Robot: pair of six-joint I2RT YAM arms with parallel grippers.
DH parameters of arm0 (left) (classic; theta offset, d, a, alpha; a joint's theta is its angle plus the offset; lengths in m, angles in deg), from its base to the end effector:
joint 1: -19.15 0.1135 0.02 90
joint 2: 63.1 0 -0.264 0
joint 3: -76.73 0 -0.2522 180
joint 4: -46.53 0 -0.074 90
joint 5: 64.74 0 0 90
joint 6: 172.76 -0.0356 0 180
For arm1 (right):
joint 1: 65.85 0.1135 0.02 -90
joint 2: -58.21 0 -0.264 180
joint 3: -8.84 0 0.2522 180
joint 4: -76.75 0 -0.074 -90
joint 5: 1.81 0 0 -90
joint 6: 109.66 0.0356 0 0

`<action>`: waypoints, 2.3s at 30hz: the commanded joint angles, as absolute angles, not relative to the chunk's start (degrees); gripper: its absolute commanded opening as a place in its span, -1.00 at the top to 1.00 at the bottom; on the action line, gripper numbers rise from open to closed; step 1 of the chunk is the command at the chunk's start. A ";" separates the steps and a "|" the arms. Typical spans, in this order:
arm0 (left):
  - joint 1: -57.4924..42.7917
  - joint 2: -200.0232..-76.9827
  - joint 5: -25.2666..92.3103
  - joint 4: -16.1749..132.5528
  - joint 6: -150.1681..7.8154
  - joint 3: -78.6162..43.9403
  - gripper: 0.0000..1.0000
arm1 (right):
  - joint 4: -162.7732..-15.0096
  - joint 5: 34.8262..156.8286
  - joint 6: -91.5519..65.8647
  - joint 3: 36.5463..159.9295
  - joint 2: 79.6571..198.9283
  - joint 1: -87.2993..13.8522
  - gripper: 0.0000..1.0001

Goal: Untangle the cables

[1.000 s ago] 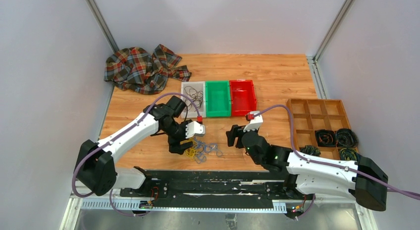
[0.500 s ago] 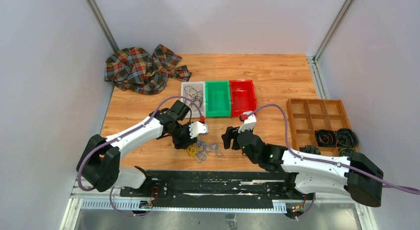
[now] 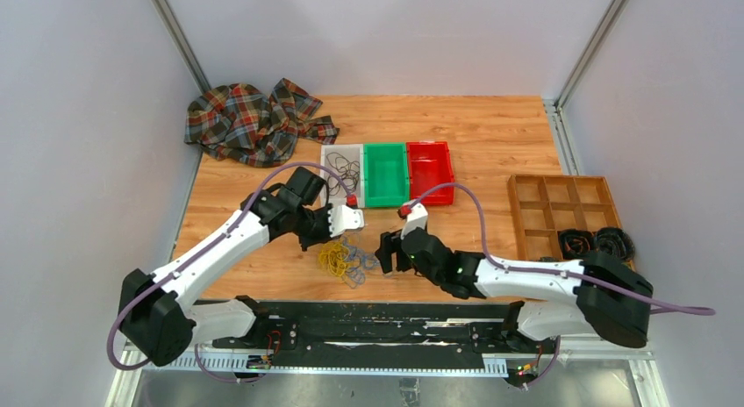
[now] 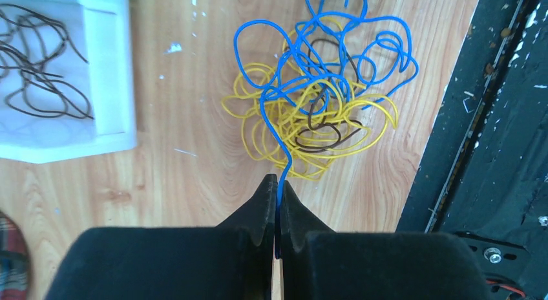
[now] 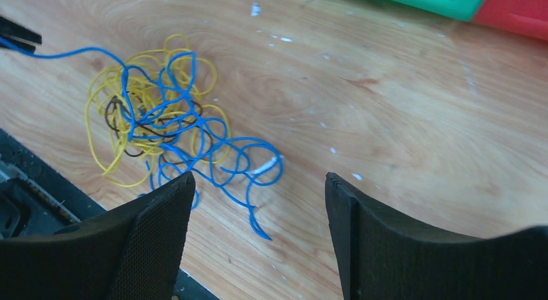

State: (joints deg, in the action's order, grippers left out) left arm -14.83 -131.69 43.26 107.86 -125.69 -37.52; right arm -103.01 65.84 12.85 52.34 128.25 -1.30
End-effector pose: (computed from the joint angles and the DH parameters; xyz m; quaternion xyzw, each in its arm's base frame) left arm 0.1784 -0.1335 0.2497 0.6261 0.7321 -0.1348 0.2320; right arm 0.1201 0.2208 0.2008 -0.1329 0.8311 0.2760 0.4642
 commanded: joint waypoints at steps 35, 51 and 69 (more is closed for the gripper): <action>-14.95 -136.75 39.10 97.83 -114.97 -44.09 -0.41 | -104.68 78.87 13.72 59.00 142.30 -2.92 0.99; -9.96 -135.24 36.91 103.44 -122.07 -41.38 0.99 | -102.19 73.72 13.82 56.79 135.52 -4.10 0.99; -6.34 -126.55 33.74 115.14 -127.47 -13.22 0.99 | -91.07 66.03 16.22 53.73 125.31 -8.05 0.99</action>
State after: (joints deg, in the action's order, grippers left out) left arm -6.74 -127.32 35.41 113.96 -127.31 -18.37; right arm -96.71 70.71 14.12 55.82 128.54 -7.11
